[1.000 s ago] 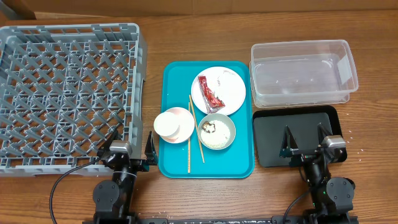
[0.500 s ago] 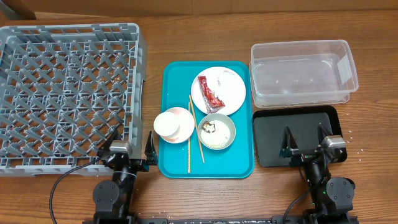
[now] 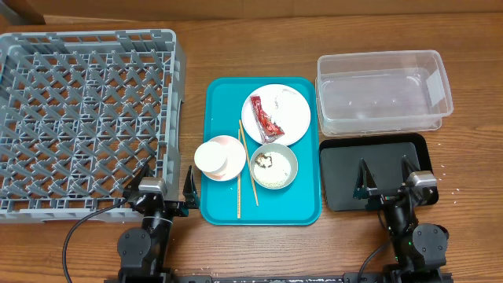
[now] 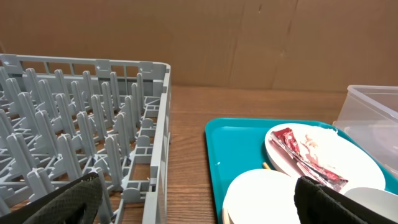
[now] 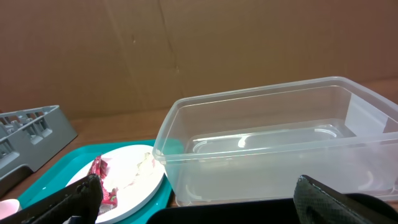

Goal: Sort waste into correct bins and load items into the dishwasher

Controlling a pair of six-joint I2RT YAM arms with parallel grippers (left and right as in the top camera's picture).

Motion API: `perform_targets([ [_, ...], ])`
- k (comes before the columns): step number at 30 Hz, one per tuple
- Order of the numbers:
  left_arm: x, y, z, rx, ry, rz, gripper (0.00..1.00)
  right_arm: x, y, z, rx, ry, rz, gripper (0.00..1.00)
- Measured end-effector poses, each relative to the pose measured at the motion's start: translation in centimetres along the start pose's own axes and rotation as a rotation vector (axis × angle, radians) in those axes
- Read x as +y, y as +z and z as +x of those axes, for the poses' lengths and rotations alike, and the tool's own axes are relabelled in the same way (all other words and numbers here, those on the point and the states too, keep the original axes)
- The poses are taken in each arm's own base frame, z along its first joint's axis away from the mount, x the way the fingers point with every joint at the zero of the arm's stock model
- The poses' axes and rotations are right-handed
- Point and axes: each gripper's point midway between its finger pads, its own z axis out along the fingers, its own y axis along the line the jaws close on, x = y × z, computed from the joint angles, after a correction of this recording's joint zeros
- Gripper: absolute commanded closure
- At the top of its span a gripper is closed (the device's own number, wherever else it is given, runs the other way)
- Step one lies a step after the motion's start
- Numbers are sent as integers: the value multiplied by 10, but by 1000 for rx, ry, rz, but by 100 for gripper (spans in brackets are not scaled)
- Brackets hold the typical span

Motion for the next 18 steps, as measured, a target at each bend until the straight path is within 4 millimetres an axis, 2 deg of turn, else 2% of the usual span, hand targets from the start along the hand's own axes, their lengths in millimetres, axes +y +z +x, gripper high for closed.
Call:
perform_targets([
  [8, 0, 0, 1, 5, -58, -1, 0, 0, 0, 2, 10, 61, 1, 0],
  [13, 2, -7, 7, 92, -101, -21, 0, -2, -2, 12, 67, 89, 12, 0],
  [15, 3, -12, 12, 152, -115, -38, 0, -1, -4, 10, 99, 108, 19, 0],
  [18, 4, -19, 8, 213, -123, -57, 0, 5, -9, -5, 135, 124, 12, 0],
])
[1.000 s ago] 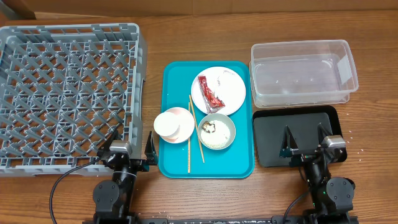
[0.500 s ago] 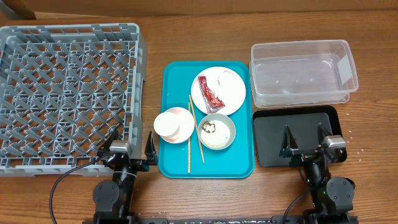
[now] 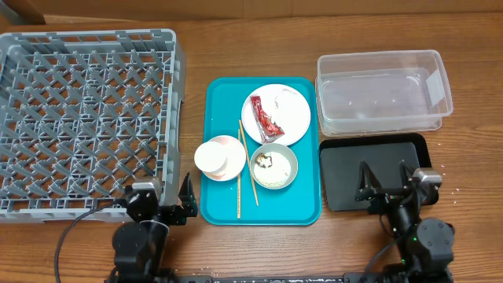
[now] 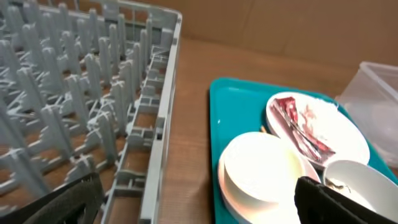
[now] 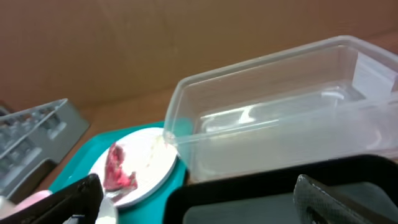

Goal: Sort waste into correct bins and load items into the dishwasher

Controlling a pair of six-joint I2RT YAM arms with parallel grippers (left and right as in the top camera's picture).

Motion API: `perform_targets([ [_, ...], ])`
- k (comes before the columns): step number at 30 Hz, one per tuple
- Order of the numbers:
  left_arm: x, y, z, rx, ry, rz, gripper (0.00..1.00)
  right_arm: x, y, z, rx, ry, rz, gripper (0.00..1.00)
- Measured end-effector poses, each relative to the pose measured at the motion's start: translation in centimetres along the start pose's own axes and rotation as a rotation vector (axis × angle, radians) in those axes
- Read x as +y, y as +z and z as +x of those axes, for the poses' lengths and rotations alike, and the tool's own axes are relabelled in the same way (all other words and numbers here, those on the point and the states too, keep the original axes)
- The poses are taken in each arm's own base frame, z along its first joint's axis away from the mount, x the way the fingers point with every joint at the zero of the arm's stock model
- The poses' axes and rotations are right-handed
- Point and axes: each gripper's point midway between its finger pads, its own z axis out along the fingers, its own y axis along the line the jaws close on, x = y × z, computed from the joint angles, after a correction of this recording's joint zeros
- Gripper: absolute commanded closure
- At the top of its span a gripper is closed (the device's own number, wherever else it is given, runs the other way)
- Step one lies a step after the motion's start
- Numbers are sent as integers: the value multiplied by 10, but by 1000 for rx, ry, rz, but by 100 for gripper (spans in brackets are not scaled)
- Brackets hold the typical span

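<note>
A teal tray (image 3: 224,206) holds a white plate (image 3: 292,119) with a red wrapper (image 3: 265,116), a small bowl (image 3: 274,166) with food scraps, a white cup on a pink saucer (image 3: 218,156) and two chopsticks (image 3: 245,174). The grey dishwasher rack (image 3: 86,118) lies to its left. My left gripper (image 3: 163,195) stands open at the table's front, between rack and tray, empty. My right gripper (image 3: 388,182) stands open over the front of the black bin (image 3: 346,169), empty. The clear bin (image 3: 383,90) is behind it.
A brown cardboard wall (image 4: 280,25) backs the table. The rack's near right corner (image 4: 155,168) stands close to my left fingers. Bare wood (image 3: 191,110) runs between rack and tray.
Both arms have drawn back a little toward the table's front and both wrist cameras now look down more steeply. Nothing on the tray has moved. Both grippers stay open and empty.
</note>
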Motion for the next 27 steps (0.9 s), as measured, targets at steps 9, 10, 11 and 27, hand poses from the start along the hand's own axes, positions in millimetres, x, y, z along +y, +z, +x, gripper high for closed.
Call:
perform_targets([
  [9, -9, -17, -36, 259, -15, -49, 0, 30, -11, -58, 172, 21, -4, 0],
  [10, -10, -17, -39, 299, -17, -58, 0, 34, -8, -61, 202, 25, -6, 0],
  [11, -11, -16, -42, 343, -18, -68, 0, 37, -5, -63, 265, 31, -4, 0],
  [27, -12, -4, -18, 866, -50, -138, 0, 66, 56, -57, 697, 79, -62, 0],
])
